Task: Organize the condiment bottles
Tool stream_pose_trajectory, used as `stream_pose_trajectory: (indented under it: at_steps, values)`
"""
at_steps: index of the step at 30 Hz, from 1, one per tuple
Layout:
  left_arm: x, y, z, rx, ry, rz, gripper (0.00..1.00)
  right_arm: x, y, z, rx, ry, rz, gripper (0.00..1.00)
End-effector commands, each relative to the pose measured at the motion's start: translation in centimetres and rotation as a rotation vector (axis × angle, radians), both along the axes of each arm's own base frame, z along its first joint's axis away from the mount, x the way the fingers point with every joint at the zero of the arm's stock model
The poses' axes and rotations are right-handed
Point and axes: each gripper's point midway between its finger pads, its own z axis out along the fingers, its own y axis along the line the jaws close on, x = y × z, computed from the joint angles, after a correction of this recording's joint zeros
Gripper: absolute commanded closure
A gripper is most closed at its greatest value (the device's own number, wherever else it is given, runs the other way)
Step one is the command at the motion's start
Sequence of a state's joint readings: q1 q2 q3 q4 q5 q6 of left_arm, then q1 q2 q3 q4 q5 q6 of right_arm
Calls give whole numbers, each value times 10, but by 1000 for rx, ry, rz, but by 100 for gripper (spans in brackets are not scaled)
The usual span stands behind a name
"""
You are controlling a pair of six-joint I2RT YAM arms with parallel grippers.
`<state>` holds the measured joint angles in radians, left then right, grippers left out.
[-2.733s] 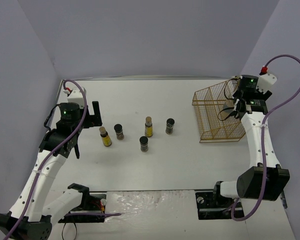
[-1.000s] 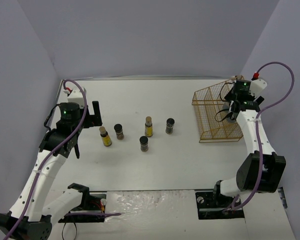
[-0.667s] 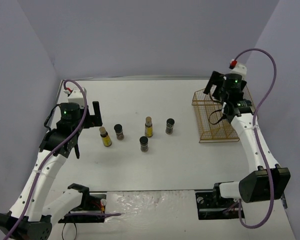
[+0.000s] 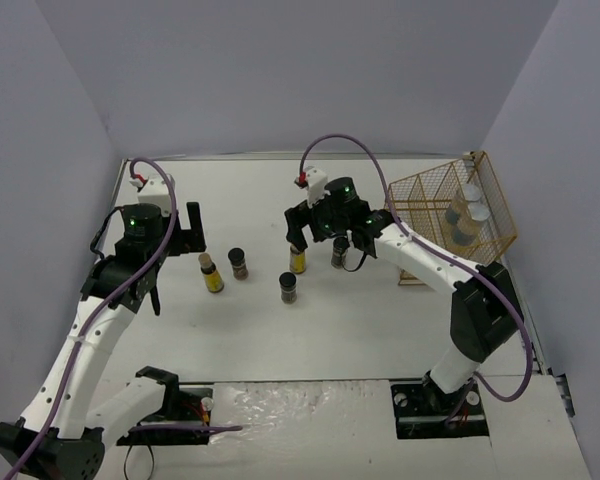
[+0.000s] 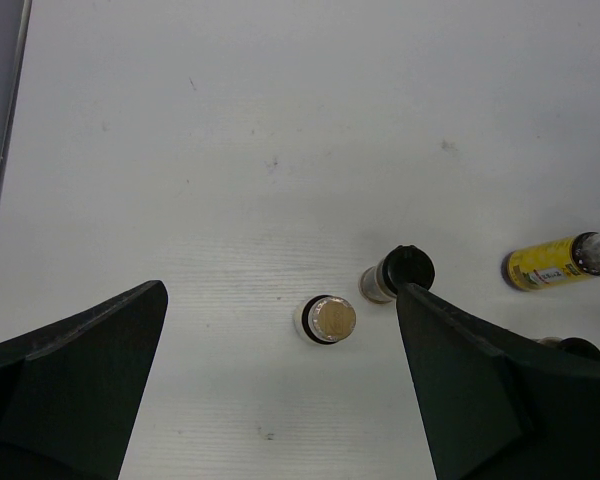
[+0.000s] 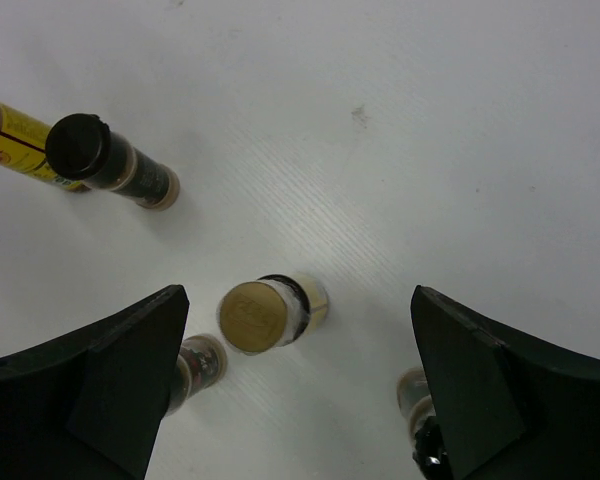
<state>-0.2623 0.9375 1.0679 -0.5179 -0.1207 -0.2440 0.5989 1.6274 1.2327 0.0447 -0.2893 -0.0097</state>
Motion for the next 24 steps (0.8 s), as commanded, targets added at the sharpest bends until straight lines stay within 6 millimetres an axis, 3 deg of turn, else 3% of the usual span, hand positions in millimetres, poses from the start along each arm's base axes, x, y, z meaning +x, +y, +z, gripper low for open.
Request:
stream_pose_trajectory:
  at_steps: [1,8,17,24]
  values:
    - [11,-2,23,-33,-82,8,3,3,32,25,58,-118,69,10]
    - [10,-2,23,-34,-83,9,3,-3,44,1,14,-103,61,20]
    - [11,-4,23,-40,-82,3,3,-9,37,-24,-29,-69,28,35]
    - [11,-5,22,-42,-79,0,3,-7,31,-21,-34,-93,4,63]
